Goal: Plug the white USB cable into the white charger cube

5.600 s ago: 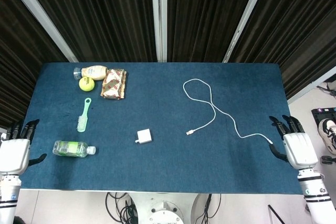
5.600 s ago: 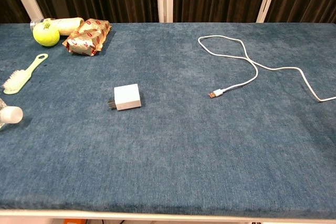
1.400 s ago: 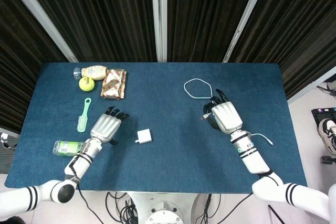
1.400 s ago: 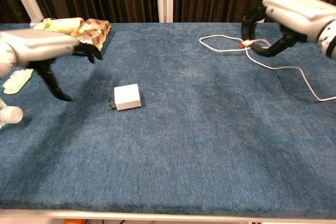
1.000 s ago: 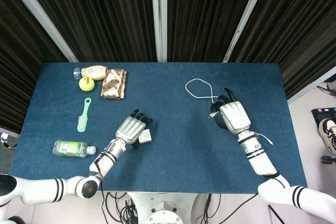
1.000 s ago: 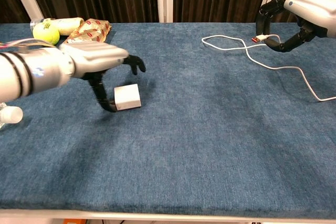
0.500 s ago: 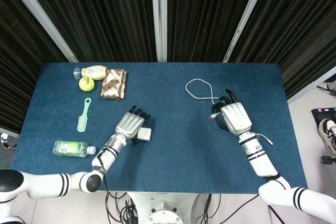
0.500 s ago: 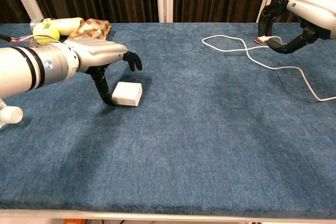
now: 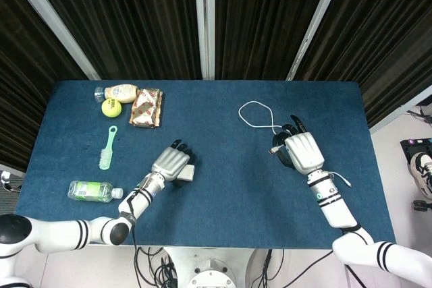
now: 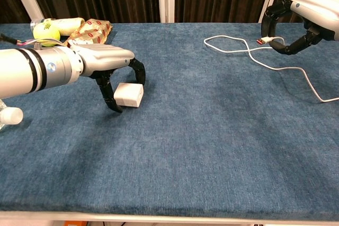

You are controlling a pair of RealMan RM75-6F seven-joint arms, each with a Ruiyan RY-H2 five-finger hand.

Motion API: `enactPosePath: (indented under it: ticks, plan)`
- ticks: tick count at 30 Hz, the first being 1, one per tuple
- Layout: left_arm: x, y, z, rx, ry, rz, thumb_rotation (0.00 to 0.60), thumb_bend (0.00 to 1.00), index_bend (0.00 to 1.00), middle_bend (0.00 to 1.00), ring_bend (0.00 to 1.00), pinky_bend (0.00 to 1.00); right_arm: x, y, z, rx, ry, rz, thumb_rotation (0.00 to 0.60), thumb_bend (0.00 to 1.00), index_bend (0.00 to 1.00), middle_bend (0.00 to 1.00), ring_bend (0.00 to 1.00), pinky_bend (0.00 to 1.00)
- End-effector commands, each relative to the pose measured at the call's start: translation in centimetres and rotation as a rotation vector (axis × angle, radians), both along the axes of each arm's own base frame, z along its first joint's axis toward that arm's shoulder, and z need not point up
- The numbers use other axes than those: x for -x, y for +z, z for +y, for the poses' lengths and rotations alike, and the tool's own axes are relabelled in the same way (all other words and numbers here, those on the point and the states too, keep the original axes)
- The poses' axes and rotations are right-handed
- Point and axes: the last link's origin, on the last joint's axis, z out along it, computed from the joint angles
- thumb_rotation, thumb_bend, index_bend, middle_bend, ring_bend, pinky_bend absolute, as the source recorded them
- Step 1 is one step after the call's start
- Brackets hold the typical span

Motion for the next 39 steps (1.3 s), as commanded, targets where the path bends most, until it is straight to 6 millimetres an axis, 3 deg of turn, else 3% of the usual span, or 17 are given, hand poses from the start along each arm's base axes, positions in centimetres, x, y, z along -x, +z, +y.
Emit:
enactPosePath:
  ticks: [1,10,13,17,23,39]
  plan:
    - [0.0,-0.1,0.0,0.007,0.002,0.001,0.6,0.13,0.34,0.25,0.11,0.04,0.0,0.0,0.0,-0.001,-0.002,-0.001,0.6,0.46,0.64,0.49,0.24,0.01]
    - [-0.2,-0.2,0.3,0.007,0.015,-0.016,0.597,0.21,0.37,0.28,0.13,0.05,0.1,-0.3,0.2,-0.007,-0.007,-0.003,0.6,0.46,0.64,0.49,0.24,0.01]
    - [-0.2,-0.2,0.4,-0.002,0.02,-0.025,0.592,0.22,0.4,0.33,0.18,0.05,0.1,-0.3,0.2,-0.009,-0.006,-0.004,0.6,0.46,0.64,0.49,0.24,0.01]
    - [-0.2,-0.1,0.4,-0.023,0.029,-0.039,0.521,0.22,0.45,0.42,0.27,0.06,-0.4,-0.8,0.3,-0.026,-0.004,-0.012,0.6,0.46,0.64,0.49,0.24,0.01]
    - [-0.8,0.3,0.2,-0.058,0.023,-0.036,0.483,0.21,0.47,0.46,0.32,0.07,-3.1,-2.8,0.1,-0.084,0.007,-0.039,0.6,0.46,0.64,0.49,0.24,0.01]
    - [-3.2,2.8,0.3,-0.204,-0.054,0.151,0.486,0.21,0.47,0.5,0.37,0.07,-9.0,-8.1,-0.9,-0.193,0.008,0.009,0.6,0.46,0.66,0.5,0.26,0.01]
